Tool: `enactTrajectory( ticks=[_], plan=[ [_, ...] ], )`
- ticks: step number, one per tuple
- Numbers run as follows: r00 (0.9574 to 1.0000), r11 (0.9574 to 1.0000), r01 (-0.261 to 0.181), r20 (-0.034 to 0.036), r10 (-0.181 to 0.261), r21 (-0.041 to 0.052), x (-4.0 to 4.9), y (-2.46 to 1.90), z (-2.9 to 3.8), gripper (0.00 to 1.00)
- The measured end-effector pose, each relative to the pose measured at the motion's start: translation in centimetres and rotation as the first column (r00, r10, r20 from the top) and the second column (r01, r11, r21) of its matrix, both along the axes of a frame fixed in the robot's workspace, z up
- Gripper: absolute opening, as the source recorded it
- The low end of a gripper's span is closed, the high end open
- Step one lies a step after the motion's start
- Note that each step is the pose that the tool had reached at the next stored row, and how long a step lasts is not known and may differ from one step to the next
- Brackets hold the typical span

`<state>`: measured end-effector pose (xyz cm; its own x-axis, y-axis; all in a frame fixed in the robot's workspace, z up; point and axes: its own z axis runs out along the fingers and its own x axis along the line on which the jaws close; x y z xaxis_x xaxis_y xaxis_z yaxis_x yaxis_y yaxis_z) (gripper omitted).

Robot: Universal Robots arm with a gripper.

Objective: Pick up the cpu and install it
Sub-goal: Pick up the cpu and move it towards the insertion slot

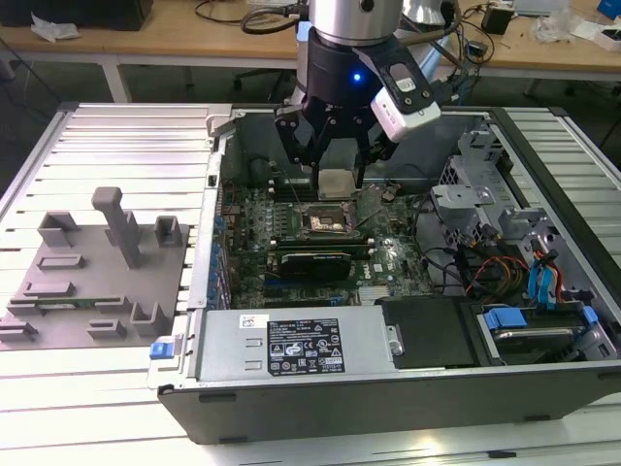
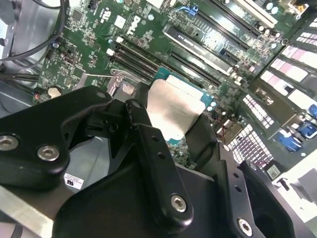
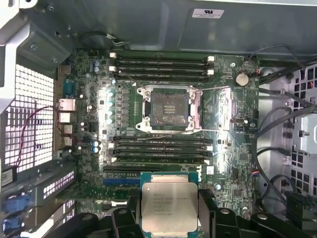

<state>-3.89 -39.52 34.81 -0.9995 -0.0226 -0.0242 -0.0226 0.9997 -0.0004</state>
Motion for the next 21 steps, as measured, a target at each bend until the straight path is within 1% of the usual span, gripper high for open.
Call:
enactTrajectory(
  ticks=[4,7,9,10,12,13,15,16,21],
  plan=[
    [1.0000,1.0000,0.000,0.0000,0.000,-0.0002,0.08,0.40,-0.37,0.55],
    [1.0000,1.0000,0.000,0.0001,0.000,-0.0001,0.12,0.84,-0.71,0.55],
    [1.0000,1.0000,0.000,0.0000,0.000,-0.0003,0.13,1.25,-0.90,0.55],
    [1.0000,1.0000,0.000,0.0000,0.000,-0.0002,0.13,1.74,-1.04,0.55],
    [1.0000,1.0000,0.000,0.0000,0.000,-0.0001,0.13,2.01,-1.13,0.55],
    [1.0000,1.0000,0.000,0.0000,0.000,-0.0003,0.13,2.28,-1.22,0.55],
    [1.0000,1.0000,0.000,0.0000,0.000,-0.0002,0.13,2.57,-1.32,0.55],
    [1.0000,1.0000,0.000,0.0000,0.000,-0.0002,0.13,2.81,-1.42,0.55],
    [1.0000,1.0000,0.000,0.0000,0.000,-0.0003,0.13,3.35,-1.67,0.55]
  ],
)
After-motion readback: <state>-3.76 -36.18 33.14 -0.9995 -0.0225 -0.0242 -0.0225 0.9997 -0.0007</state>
